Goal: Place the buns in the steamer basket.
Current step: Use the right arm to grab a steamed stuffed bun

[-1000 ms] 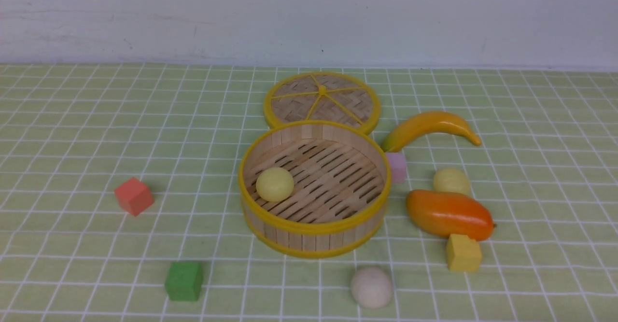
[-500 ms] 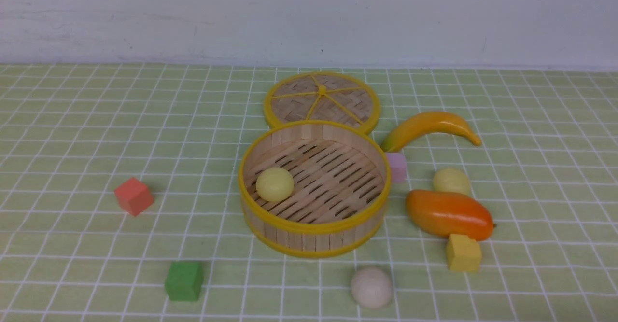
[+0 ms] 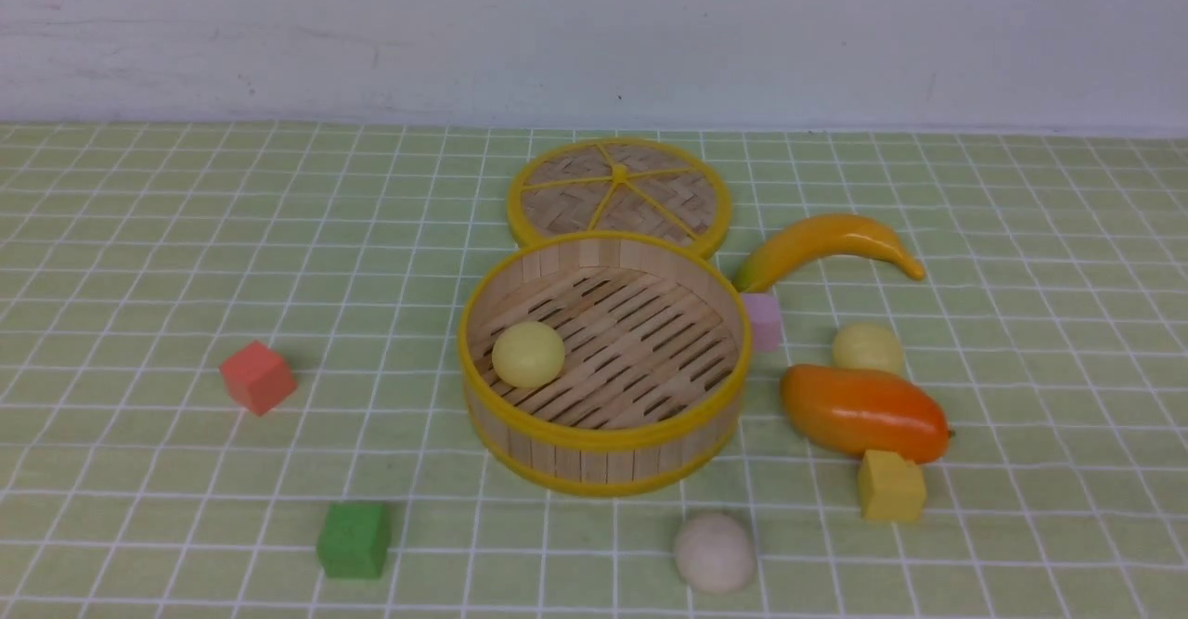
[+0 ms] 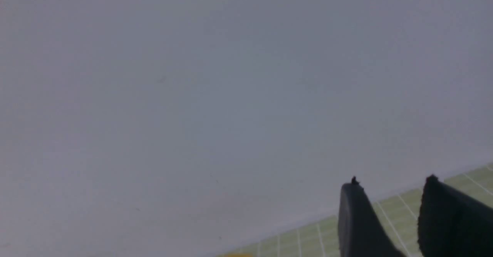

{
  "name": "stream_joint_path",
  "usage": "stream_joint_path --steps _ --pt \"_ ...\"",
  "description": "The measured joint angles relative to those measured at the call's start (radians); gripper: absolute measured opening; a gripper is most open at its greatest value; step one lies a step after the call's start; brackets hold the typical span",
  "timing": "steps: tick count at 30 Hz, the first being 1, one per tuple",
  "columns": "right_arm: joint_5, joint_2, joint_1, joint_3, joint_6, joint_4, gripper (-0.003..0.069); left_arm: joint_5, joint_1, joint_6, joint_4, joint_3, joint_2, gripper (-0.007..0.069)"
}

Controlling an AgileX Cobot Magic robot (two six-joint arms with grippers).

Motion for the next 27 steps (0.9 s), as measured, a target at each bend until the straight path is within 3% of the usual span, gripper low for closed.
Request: stream_joint_path --steps 1,2,4,8,11,15,16,20,22,27 --pt "0.0 0.0 0.0 0.0 0.0 0.0 0.0239 0.0 0.0 0.0 0.0 0.0 0.0 0.0029" --pt "0.127 0.093 0.0 -0.091 -0.002 0.001 0.0239 0.0 0.0 0.0 0.0 0.0 0.0 0.0031" --pt "0.22 0.187 0.0 -0.156 -0.021 0.001 0.0239 0.0 0.0 0.0 0.0 0.0 0.0 0.0034" --pt "0.359 0.351 0.0 -0.199 -0.165 0.011 0.0239 0.0 0.0 0.0 0.0 0.0 0.0 0.0039" --pt "0.42 0.478 0.0 -0.198 -0.322 0.109 0.0239 0.0 0.0 0.0 0.0 0.0 0.0 0.0039" --pt "0.469 0.601 0.01 -0.198 -0.521 0.347 0.0239 0.0 0.0 0.0 0.0 0.0 0.0 0.0043" --pt "0.499 0.665 0.035 -0.2 -0.634 0.465 0.0239 0.0 0.0 0.0 0.0 0.0 0.0 0.0046" --pt "0.559 0.809 0.119 -0.202 -0.853 0.683 0.0239 0.0 0.0 0.0 0.0 0.0 0.0 0.0053" --pt "0.564 0.846 0.147 -0.204 -0.883 0.718 0.0239 0.0 0.0 0.0 0.0 0.0 0.0 0.0055" --pt "0.564 1.03 0.335 -0.252 -0.922 0.759 0.0239 0.0 0.0 0.0 0.001 0.0 0.0 0.0057"
